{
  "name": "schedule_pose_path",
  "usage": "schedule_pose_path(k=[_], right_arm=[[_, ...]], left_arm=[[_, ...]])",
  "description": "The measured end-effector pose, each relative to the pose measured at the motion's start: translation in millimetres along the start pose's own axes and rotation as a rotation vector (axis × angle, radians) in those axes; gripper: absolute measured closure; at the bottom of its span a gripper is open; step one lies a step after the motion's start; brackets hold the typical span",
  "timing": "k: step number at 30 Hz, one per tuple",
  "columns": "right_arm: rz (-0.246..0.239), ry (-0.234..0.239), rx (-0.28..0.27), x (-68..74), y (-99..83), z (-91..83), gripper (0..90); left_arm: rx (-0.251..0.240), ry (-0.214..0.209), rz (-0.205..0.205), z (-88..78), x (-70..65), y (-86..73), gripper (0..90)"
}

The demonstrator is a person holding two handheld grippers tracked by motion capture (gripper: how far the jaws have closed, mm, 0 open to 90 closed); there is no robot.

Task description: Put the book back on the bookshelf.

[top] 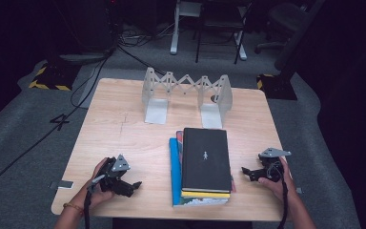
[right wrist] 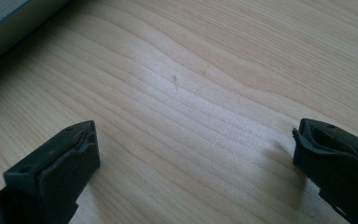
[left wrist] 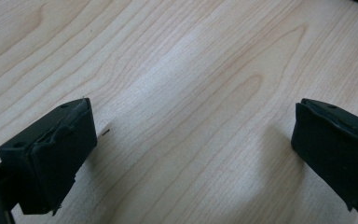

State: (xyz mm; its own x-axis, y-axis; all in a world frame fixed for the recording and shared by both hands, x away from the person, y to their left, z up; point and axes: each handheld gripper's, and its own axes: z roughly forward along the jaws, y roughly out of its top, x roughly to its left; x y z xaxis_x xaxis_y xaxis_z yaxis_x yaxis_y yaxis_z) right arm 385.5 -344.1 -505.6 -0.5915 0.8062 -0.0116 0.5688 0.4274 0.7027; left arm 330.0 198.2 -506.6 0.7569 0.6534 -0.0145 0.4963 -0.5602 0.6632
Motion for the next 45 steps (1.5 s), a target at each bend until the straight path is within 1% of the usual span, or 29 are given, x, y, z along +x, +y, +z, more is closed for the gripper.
schedule_pose_path(k=[3,5,7,10,11,13,14,15,17,18,19,20,21,23,25,26,30,32,33,35,38,39,40,44,45], right_arm=[[-0.01,0.013,0.002,-0.1,-1.0,-1.2,0.6],[-0.018,0.02,0.003,-0.4,-1.6,-1.9,0.6],[-0.023,0.02,0.005,-0.3,-1.2,-2.0,0.7],[-0.015,0.014,0.007,-0.4,-0.6,-1.8,1.9],[-0.02,0.022,0.002,-0.5,-0.3,-2.5,5.9],[-0.024,0.038,-0.008,-0.7,0.4,-5.4,20.2],[-0.028,0.045,-0.011,-0.6,1.3,-7.1,22.1],[-0.033,0.048,-0.016,-0.5,2.2,-8.3,18.6],[-0.038,0.063,-0.038,1.7,6.1,-15.4,19.8],[-0.038,0.063,-0.038,1.7,6.1,-15.4,19.8],[-0.05,0.074,-0.049,3.5,7.5,-18.3,17.8],[-0.059,0.069,-0.05,6.2,8.8,-20.5,16.9],[-0.078,0.076,-0.049,10.3,10.1,-23.1,18.7],[-0.083,0.079,-0.051,12.2,10.6,-24.3,19.3],[-0.1,0.083,-0.058,18.0,12.9,-28.9,19.3],[-0.096,0.09,-0.08,22.3,15.6,-33.1,19.0],[-0.121,0.119,-0.112,30.0,23.4,-41.2,20.6],[-0.128,0.119,-0.118,32.0,25.8,-43.4,20.9],[-0.146,0.113,-0.123,35.7,31.7,-48.3,21.5],[-0.151,0.12,-0.135,37.8,35.4,-51.5,21.7],[-0.153,0.127,-0.144,40.5,38.9,-53.5,22.0],[-0.158,0.136,-0.147,42.5,40.8,-53.8,22.3],[-0.173,0.132,-0.142,46.1,44.6,-54.4,23.3],[-0.175,0.135,-0.163,51.3,49.2,-57.1,24.4],[-0.194,0.148,-0.165,57.3,52.8,-58.9,24.2]], left_arm=[[-0.001,-0.015,0.011,1.1,0.4,1.0,0.2],[0.001,-0.016,0.013,1.0,0.5,1.3,0.2],[-0.001,-0.011,0.014,1.2,-0.3,1.4,0.5],[-0.001,-0.014,0.015,1.3,-0.2,1.4,0.5],[0.001,-0.015,0.016,1.3,0.0,1.6,0.5],[0.003,-0.017,0.021,1.3,0.4,2.0,0.5],[0.003,-0.018,0.022,1.4,0.5,1.9,0.6],[0.003,-0.018,0.022,1.4,0.5,2.0,0.5],[0.001,-0.017,0.019,1.4,0.3,1.8,0.5],[0.001,-0.017,0.019,1.4,0.3,1.8,0.5],[0.002,-0.018,0.022,1.4,0.4,1.9,0.5],[0.002,-0.019,0.024,1.4,0.5,2.0,0.5],[0.002,-0.02,0.022,1.5,0.4,2.0,0.5],[-0.002,-0.025,0.027,2.3,0.6,2.6,0.5],[0.001,-0.026,0.033,3.0,0.4,3.6,0.5],[0.0,-0.025,0.032,3.3,0.1,3.9,0.5],[0.001,-0.021,0.024,4.2,-1.5,5.0,0.6],[0.001,-0.019,0.022,4.3,-1.7,5.1,0.5],[0.002,-0.018,0.02,4.3,-1.8,5.1,0.5],[0.002,-0.014,0.014,4.4,-2.5,5.2,0.5],[0.0,-0.011,0.012,4.4,-2.9,5.2,0.5],[0.0,-0.01,0.01,4.4,-3.1,5.1,0.6],[0.0,-0.008,0.008,4.3,-3.3,5.0,0.6],[0.001,-0.003,0.003,3.9,-4.0,4.7,0.7],[0.001,-0.002,0.001,3.8,-4.2,4.6,0.8]])
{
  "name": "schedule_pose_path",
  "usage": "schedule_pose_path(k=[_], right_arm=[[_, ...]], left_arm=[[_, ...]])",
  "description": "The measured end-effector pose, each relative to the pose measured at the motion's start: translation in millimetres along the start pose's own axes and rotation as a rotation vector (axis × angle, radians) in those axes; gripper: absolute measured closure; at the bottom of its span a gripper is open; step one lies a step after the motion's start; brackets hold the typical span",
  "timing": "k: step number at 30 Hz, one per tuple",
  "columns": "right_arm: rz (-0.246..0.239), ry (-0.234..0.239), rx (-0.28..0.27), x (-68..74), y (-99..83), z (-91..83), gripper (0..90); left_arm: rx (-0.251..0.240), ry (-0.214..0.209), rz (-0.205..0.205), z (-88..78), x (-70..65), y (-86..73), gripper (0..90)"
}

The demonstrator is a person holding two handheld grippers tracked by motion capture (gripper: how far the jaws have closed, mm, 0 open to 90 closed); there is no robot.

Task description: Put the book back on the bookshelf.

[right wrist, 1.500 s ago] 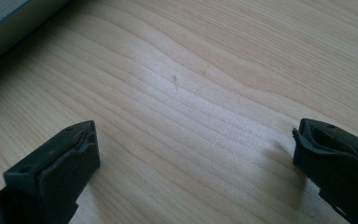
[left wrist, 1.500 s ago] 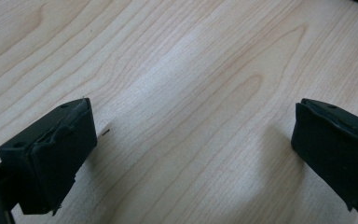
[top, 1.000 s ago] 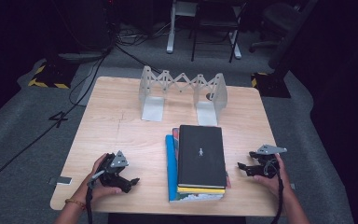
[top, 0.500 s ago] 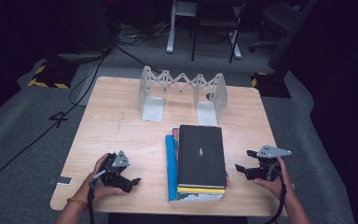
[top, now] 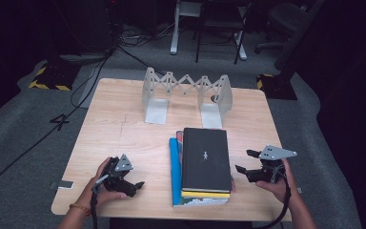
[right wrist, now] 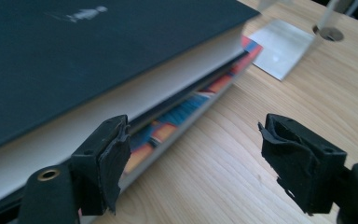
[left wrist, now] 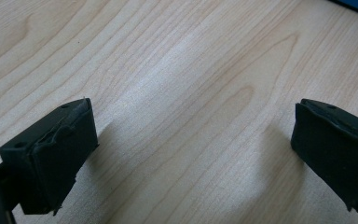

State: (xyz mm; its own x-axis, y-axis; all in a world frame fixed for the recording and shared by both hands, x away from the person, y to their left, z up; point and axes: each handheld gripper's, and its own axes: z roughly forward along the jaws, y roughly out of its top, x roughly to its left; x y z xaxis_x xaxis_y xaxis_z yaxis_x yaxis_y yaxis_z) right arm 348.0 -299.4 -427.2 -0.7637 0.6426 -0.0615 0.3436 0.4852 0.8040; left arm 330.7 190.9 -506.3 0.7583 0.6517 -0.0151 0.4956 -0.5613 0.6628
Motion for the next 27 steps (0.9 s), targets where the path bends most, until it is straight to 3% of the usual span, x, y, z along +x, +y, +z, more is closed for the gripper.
schedule_pose_path(k=[12,16,21,27], right_arm=[[-0.044,0.017,-0.014,15.9,14.9,0.7,24.6],[-0.03,0.033,-0.042,18.5,19.4,-1.9,24.5],[-0.041,0.075,-0.036,29.1,25.3,5.6,23.8],[0.006,0.133,-0.019,30.9,29.2,15.9,17.9]], left_arm=[[0.0,0.001,0.0,-0.1,-0.1,0.0,0.8],[0.0,0.001,0.0,-0.1,-0.1,0.0,0.7],[0.0,0.004,-0.003,0.1,-0.6,0.1,0.7],[-0.002,0.008,-0.002,1.8,-1.0,1.9,0.7]])
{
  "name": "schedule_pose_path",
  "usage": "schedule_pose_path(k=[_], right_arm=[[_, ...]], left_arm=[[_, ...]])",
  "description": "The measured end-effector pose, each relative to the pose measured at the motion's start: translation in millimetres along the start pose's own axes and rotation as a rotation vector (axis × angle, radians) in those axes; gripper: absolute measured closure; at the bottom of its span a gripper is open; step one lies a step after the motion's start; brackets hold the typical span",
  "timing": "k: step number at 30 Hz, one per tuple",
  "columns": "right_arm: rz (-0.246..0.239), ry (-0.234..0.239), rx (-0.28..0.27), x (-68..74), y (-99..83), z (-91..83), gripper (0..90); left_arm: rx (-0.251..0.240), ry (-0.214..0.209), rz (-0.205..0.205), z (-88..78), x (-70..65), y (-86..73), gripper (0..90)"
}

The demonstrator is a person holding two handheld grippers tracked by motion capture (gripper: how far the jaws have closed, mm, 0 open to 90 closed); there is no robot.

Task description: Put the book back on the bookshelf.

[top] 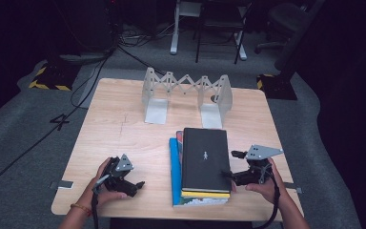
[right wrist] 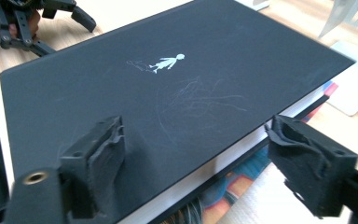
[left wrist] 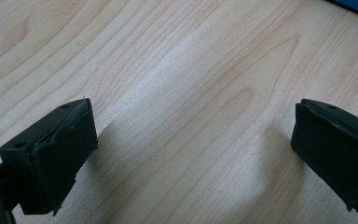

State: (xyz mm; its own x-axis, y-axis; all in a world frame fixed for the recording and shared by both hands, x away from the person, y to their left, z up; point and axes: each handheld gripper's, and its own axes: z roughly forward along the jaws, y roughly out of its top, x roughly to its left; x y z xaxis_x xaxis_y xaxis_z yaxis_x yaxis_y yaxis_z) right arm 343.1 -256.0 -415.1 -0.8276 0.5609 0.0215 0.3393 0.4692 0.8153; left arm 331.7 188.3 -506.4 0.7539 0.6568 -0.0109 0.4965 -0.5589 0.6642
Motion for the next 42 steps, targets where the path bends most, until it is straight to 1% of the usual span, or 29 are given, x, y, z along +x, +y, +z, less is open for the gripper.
schedule_pose_path(k=[1,2,3,4,5,6,7,8,9,11,12,13,14,15,16,19,22,24,25,27,28,30,34,38,40,41,42], right_arm=[[0.0,0.0,0.0,0.0,0.0,0.0,17.9],[0.031,0.02,0.01,-4.5,0.2,3.6,14.4],[0.047,0.034,0.013,-6.6,0.1,4.8,12.9],[0.062,0.048,0.019,-9.6,-0.2,6.7,9.7],[0.062,0.048,0.019,-9.6,-0.2,6.7,9.7],[0.096,0.081,0.033,-16.5,-0.6,11.2,5.2],[0.096,0.081,0.033,-16.5,-0.6,11.2,5.2],[0.104,0.092,0.041,-19.3,-0.5,13.1,2.6],[0.112,0.101,0.049,-21.5,-0.2,15.0,0.5],[0.123,0.128,0.058,-24.8,0.3,18.2,0.6],[0.123,0.141,0.061,-25.8,0.9,19.7,0.6],[0.122,0.162,0.068,-26.7,2.5,22.6,0.6],[0.116,0.17,0.067,-26.1,3.6,24.3,0.6],[0.108,0.18,0.067,-25.2,4.6,26.2,0.5],[0.11,0.186,0.069,-24.2,5.4,28.1,0.0],[0.109,0.186,0.069,-24.0,5.9,28.6,0.0],[0.102,0.185,0.065,-23.3,6.6,29.6,0.0],[0.104,0.186,0.062,-22.0,7.7,32.0,0.0],[0.101,0.186,0.06,-21.2,8.4,33.4,0.0],[0.1,0.191,0.056,-20.7,9.6,36.1,0.0],[0.099,0.194,0.056,-20.7,10.0,37.1,0.0],[0.096,0.204,0.05,-22.0,10.5,39.0,0.0],[0.086,0.218,0.047,-24.3,11.7,41.6,0.0],[0.076,0.237,0.039,-27.4,12.8,44.8,0.1],[0.073,0.242,0.036,-28.2,12.9,45.4,0.1],[0.069,0.242,0.035,-28.4,13.1,45.5,0.0],[0.063,0.242,0.036,-28.6,13.5,45.6,0.0]], left_arm=[[0.0,0.0,0.0,0.0,0.0,0.0,0.7],[0.006,0.004,-0.009,0.9,-0.9,1.7,0.7],[0.01,0.007,-0.008,1.4,-0.8,3.0,0.7],[0.011,0.008,-0.008,2.2,-0.9,4.1,0.9],[0.011,0.008,-0.008,2.2,-0.9,4.1,1.5],[0.01,0.008,-0.014,3.0,-1.5,5.7,3.2],[0.007,0.01,-0.012,3.6,-1.4,7.1,3.2],[0.001,0.012,-0.019,4.5,-2.0,8.4,5.3],[-0.001,0.014,-0.016,5.2,-1.9,10.0,7.7],[-0.016,0.007,-0.019,6.9,-2.0,13.2,14.2],[-0.015,0.0,-0.007,10.0,-1.4,17.3,17.6],[-0.011,-0.002,-0.003,12.0,-1.0,19.8,16.7],[-0.011,-0.003,0.001,13.9,-0.9,22.4,16.4],[-0.011,-0.002,0.01,15.5,-0.8,25.1,17.7],[-0.012,-0.001,0.017,17.0,-1.1,27.8,19.1],[-0.017,-0.007,0.033,18.9,-0.7,34.4,19.3],[-0.035,-0.014,0.046,17.5,1.8,38.3,20.3],[-0.054,-0.016,0.043,16.2,3.7,40.5,20.6],[-0.057,-0.011,0.051,15.8,4.3,42.0,21.1],[-0.063,-0.021,0.049,16.1,5.8,46.8,21.6],[-0.078,-0.03,0.055,16.4,6.8,50.9,21.7],[-0.094,-0.017,0.061,17.5,7.5,58.2,23.4],[-0.116,-0.008,0.079,23.5,9.6,77.2,25.0],[-0.143,-0.007,0.067,32.5,12.8,94.9,27.0],[-0.148,0.019,0.068,38.3,14.1,102.8,27.5],[-0.148,0.019,0.068,38.3,14.1,102.8,28.0],[-0.147,0.019,0.055,44.4,17.3,109.9,28.2]])
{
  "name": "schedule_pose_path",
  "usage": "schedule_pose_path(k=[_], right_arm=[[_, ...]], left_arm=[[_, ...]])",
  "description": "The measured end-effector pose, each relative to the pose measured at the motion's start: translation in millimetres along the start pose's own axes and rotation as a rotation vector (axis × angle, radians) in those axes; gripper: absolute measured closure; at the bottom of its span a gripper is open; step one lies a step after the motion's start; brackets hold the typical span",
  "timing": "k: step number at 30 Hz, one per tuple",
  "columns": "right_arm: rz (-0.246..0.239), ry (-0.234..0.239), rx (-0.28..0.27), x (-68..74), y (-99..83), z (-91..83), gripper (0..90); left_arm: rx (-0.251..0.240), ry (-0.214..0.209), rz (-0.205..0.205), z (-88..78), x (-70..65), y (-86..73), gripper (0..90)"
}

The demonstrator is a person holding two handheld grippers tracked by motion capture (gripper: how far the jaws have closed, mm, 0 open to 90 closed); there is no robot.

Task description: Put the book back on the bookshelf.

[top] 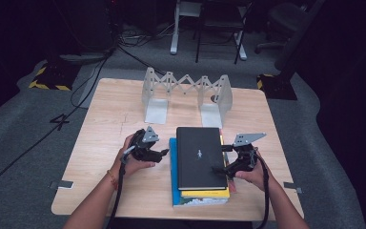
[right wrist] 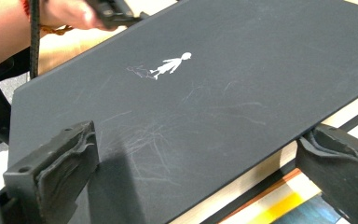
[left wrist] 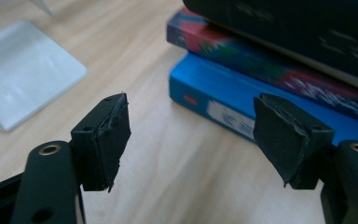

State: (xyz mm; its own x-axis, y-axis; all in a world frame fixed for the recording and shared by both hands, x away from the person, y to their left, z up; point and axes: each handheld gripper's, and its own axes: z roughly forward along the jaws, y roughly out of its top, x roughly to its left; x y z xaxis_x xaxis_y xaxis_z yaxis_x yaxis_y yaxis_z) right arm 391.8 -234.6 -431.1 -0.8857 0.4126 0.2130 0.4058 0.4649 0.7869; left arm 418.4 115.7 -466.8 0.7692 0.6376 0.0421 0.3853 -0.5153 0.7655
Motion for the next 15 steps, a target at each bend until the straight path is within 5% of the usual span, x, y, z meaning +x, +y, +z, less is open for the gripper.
schedule_pose_path(k=[15], right_arm=[[-0.031,0.0,-0.008,-0.4,1.6,0.4,0.0]], left_arm=[[-0.006,0.029,0.004,30.4,13.0,24.2,29.4]])
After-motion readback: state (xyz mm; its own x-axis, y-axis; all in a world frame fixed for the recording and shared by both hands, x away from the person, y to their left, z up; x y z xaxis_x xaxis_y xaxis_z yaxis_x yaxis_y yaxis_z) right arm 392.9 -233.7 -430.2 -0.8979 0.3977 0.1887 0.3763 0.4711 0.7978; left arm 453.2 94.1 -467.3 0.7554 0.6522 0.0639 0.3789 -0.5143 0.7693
